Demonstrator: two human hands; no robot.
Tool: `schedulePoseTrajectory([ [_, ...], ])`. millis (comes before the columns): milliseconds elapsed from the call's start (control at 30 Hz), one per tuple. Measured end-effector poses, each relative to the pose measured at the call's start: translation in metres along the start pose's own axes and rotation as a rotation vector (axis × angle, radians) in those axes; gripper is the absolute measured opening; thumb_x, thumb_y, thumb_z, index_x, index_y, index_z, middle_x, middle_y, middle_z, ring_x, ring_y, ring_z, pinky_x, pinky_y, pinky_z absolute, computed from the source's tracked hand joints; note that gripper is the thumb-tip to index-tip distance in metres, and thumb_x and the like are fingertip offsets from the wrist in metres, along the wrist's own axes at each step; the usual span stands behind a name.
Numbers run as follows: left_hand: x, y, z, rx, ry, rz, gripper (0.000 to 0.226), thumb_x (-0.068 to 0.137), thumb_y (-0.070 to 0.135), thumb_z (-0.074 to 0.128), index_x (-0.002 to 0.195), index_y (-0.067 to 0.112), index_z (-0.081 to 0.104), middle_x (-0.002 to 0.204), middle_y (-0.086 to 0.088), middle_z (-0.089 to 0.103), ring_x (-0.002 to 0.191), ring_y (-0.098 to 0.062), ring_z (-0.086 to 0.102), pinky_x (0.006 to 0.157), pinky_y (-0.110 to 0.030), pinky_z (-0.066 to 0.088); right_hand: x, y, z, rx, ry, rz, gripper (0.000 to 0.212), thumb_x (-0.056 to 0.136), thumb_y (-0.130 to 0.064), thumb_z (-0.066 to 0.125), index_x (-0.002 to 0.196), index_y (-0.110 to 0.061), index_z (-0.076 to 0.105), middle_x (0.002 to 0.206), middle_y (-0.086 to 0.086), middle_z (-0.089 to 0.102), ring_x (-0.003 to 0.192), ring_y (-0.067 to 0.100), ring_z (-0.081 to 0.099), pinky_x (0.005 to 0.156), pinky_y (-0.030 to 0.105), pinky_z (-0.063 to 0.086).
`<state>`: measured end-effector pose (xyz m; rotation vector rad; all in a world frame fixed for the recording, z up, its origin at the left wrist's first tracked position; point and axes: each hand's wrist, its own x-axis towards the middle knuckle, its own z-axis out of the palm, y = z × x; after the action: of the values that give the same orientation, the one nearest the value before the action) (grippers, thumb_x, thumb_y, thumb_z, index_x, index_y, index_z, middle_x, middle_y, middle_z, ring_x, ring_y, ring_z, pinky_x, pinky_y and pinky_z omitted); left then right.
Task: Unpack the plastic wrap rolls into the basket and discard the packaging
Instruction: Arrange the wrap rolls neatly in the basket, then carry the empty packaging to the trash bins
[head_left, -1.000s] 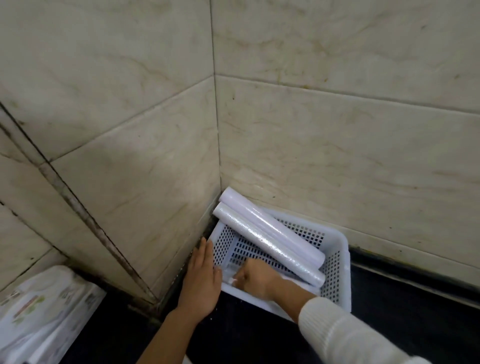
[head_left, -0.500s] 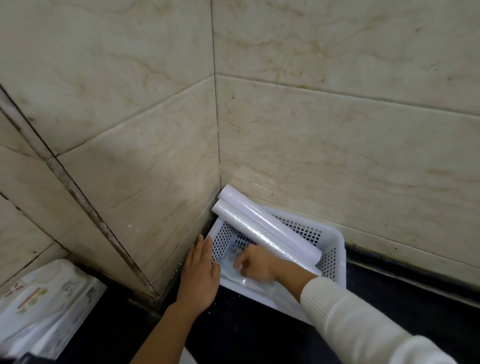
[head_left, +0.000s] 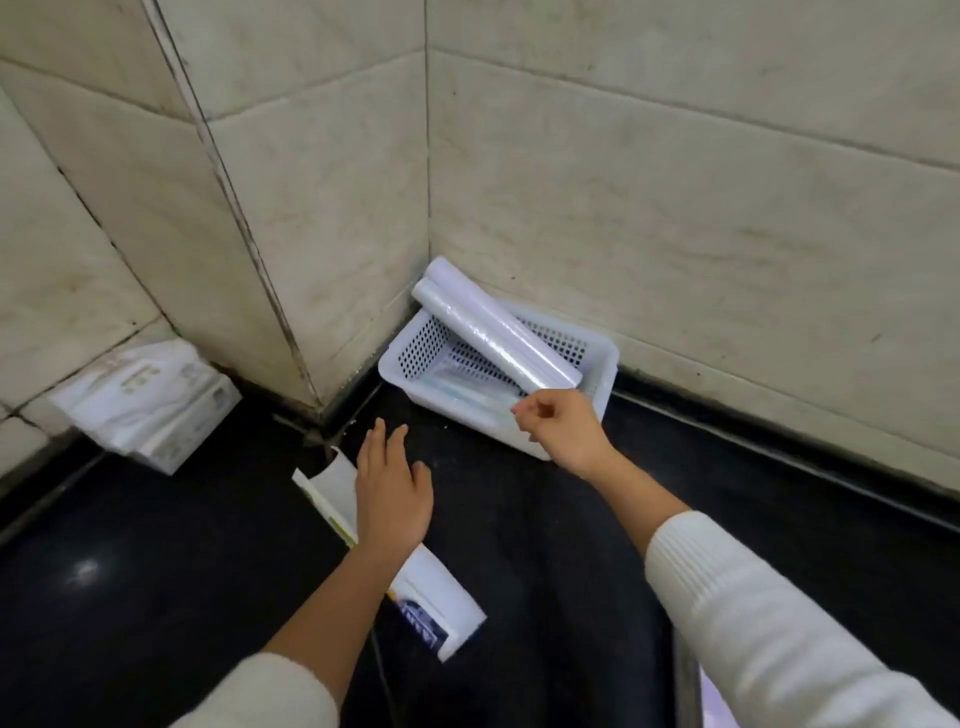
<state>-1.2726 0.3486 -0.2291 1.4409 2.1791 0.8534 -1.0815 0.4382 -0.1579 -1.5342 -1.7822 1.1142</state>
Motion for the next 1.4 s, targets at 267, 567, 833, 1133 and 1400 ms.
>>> schedulePoseTrajectory([
  [267, -0.095, -0.028, 0.016, -0.012, 0.162, -0.273, 0.087, 0.083, 0.022, 0.064, 0.151, 0.010, 0.011, 0.160, -0.020, 0.006, 0.146, -0.036, 0.010, 0.119, -0.051, 0.019, -0.110, 0.096, -0.035, -0.374, 0.396, 0.231, 0.027, 0.083, -0.023, 0.068, 0.109, -0.013, 0.067, 0.116, 0.008, 0.057, 0.111, 0.028, 0.050, 0.094, 0.040, 0.040],
  [567, -0.128, -0.025, 0.031, -0.141, 0.108, -0.564, 0.074, 0.087, 0.013, 0.060, 0.148, 0.003, 0.019, 0.142, -0.028, 0.040, 0.128, -0.047, 0.034, 0.104, -0.057, 0.036, -0.183, 0.154, -0.039, -0.509, 0.362, 0.691, 0.091, 0.074, -0.041, 0.074, 0.144, -0.017, 0.021, 0.143, 0.015, 0.029, 0.132, 0.036, 0.030, 0.103, 0.053, 0.032],
  [833, -0.172, -0.016, 0.006, -0.413, 0.143, -0.687, 0.031, 0.090, 0.002, 0.049, 0.120, -0.003, 0.055, 0.119, -0.024, 0.060, 0.100, -0.038, 0.058, 0.074, -0.036, 0.044, -0.169, 0.129, -0.048, -0.401, 0.165, 0.417, 0.087, 0.079, -0.038, 0.070, 0.146, -0.014, 0.020, 0.142, 0.020, 0.032, 0.130, 0.041, 0.037, 0.103, 0.051, 0.040],
  [1133, -0.325, 0.019, 0.025, -0.566, 0.538, -0.735, 0.018, 0.087, -0.004, 0.053, 0.101, 0.004, 0.059, 0.089, -0.012, 0.064, 0.071, -0.022, 0.059, 0.059, -0.032, 0.049, -0.200, 0.100, -0.005, -0.217, -0.295, -0.098, 0.090, 0.079, -0.034, 0.075, 0.148, -0.024, 0.017, 0.143, 0.009, 0.029, 0.122, 0.029, 0.047, 0.094, 0.041, 0.045],
  [1400, -0.523, 0.017, 0.042, -0.546, 0.783, -0.940, 0.023, 0.088, -0.004, 0.044, 0.098, 0.006, 0.063, 0.090, -0.010, 0.062, 0.080, -0.024, 0.054, 0.066, -0.031, 0.039, -0.344, 0.092, 0.045, -0.168, -0.784, -0.318, 0.078, 0.080, -0.034, 0.073, 0.143, -0.025, 0.028, 0.141, 0.005, 0.037, 0.116, 0.025, 0.055, 0.092, 0.039, 0.049],
])
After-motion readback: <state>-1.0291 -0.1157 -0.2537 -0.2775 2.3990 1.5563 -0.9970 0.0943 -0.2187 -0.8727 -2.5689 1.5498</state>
